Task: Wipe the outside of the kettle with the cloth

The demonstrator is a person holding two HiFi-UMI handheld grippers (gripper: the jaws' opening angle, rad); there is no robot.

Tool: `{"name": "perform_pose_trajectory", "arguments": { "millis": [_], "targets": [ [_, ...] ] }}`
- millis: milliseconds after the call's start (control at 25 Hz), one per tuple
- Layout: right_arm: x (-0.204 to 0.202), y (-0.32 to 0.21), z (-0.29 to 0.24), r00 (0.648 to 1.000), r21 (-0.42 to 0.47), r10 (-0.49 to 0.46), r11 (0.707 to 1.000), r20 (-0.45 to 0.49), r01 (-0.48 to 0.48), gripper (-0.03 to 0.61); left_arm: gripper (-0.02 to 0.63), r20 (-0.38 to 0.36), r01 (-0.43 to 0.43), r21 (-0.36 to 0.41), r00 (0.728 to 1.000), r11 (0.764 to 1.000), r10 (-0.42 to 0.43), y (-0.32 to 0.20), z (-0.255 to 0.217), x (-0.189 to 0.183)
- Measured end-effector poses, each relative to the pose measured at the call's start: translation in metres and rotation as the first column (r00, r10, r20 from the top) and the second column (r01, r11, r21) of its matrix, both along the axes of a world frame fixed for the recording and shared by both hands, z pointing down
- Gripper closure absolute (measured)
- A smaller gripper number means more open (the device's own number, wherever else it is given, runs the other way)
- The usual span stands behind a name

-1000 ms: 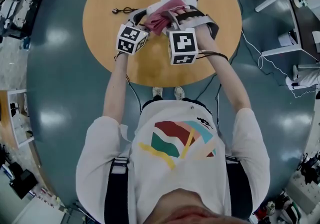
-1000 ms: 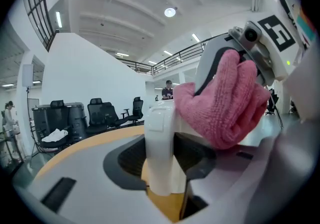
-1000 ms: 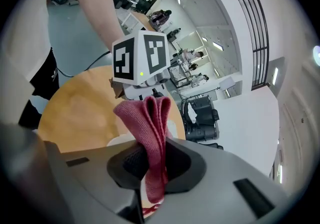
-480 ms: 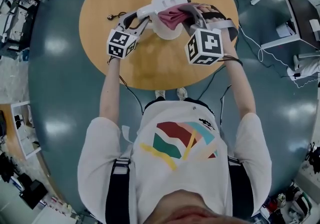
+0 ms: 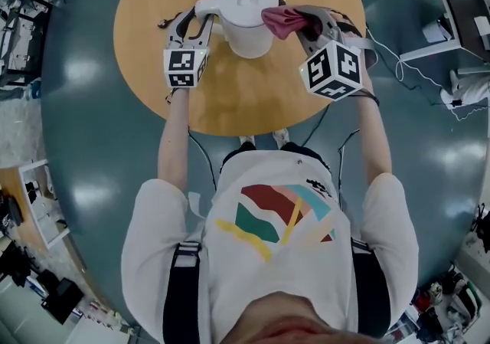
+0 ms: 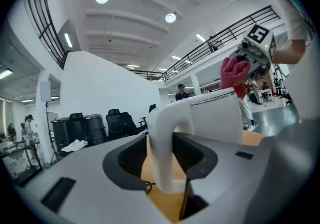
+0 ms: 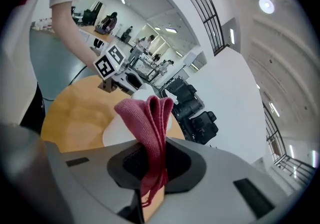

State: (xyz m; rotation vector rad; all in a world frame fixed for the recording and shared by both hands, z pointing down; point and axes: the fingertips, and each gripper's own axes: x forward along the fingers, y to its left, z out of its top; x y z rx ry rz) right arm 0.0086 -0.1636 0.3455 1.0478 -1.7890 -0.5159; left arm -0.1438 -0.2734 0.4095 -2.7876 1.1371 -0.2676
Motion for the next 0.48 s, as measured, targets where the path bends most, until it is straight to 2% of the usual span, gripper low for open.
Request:
{"name": "perform_pose_trajectory", "arguments": {
  "millis": [120,360,480],
  "targets": [
    [0.003,0.003,0.007,0.998,-0.023,0.014,1.000,0.057,-0.013,0.531,0.408,-0.058,0.048,-0.023,0.997,0.999,-0.049,-0.014,0.000,0.000],
    [0.007,0.006,0.021,0.993,-0.040,-0.011,0.999,0.118,0.016,0.531,0.410,-0.196,0.071,-0.102,0.976,0.992,-0.090,-0.046,0.006,0.008],
    [0.010,0.013,0.033,0.992,-0.041,-0.043,0.998,0.118,0.048,0.531,0.410,-0.218,0.075,-0.122,0.971,0.990,-0.100,-0.055,0.012,0.020]
  ]
}}
